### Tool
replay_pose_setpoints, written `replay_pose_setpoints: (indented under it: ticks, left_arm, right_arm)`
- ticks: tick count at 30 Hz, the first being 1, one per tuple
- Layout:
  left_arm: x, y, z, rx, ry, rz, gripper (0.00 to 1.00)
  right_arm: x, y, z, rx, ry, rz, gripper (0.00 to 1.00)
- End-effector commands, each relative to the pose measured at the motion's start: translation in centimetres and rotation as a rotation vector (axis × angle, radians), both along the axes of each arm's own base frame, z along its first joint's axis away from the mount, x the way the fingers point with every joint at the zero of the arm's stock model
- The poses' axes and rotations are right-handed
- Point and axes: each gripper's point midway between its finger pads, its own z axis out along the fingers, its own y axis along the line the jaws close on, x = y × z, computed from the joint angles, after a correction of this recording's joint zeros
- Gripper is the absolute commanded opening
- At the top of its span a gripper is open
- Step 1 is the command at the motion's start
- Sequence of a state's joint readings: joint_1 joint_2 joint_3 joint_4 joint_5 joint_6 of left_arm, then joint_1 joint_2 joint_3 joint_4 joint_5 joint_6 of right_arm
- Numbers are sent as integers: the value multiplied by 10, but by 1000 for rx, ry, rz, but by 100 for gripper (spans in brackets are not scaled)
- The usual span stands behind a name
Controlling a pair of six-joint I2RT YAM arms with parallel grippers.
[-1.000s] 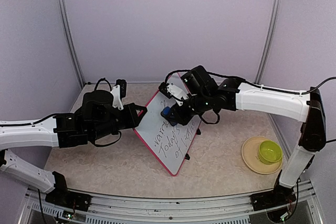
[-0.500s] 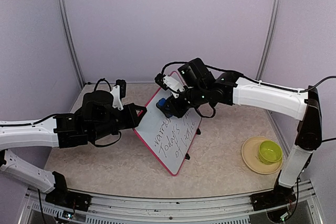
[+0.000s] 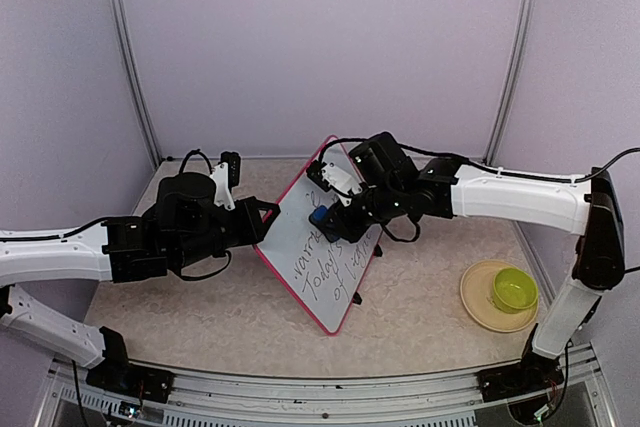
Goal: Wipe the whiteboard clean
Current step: Erase the whiteboard at the center of the board.
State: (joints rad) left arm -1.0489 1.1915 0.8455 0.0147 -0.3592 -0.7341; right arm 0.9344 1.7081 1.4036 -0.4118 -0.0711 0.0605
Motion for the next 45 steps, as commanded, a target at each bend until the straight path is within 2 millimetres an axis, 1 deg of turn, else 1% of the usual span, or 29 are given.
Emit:
replay_pose_setpoints:
  ticks: [1,5,14,19,21,23,28,35,37,40,45]
  left_arm:
    - [-19,-15,0,-13,10,-110,0]
    - [-19,-15,-1,-12,12,-109,0]
    - [-20,-17,-2,-12,16,-113,0]
    - [-20,-17,-1,-12,14,-114,0]
    - [-21,-17,-1,-11,14,-114,0]
    - [-21,-17,-1,-11,12,-114,0]
    - [-21,-16,0,-10,9,-112,0]
    - [-21,-15,2,-9,5,-112,0]
    - [-21,-14,1,-8,5,-111,0]
    - [-21,-14,3,-10,3,-111,0]
    - [-21,-14,2,-8,6,-111,0]
  right_arm:
    - [-3,-7,-10,-18,21,-9,0]
    - [3,-1,-2,-4,8,-11,0]
    - [22,17,36,35,-60,-16,0]
    - [30,22,44,42,-75,-21,0]
    - [31,22,42,39,-73,-23,0]
    - [31,20,36,31,-64,-26,0]
    - [26,10,14,1,-32,-29,0]
    - [21,-11,-19,-40,17,-52,0]
    - [20,-16,-23,-43,23,-58,0]
    - [21,-19,-24,-44,24,-62,0]
    - [24,-11,-14,-25,18,-44,0]
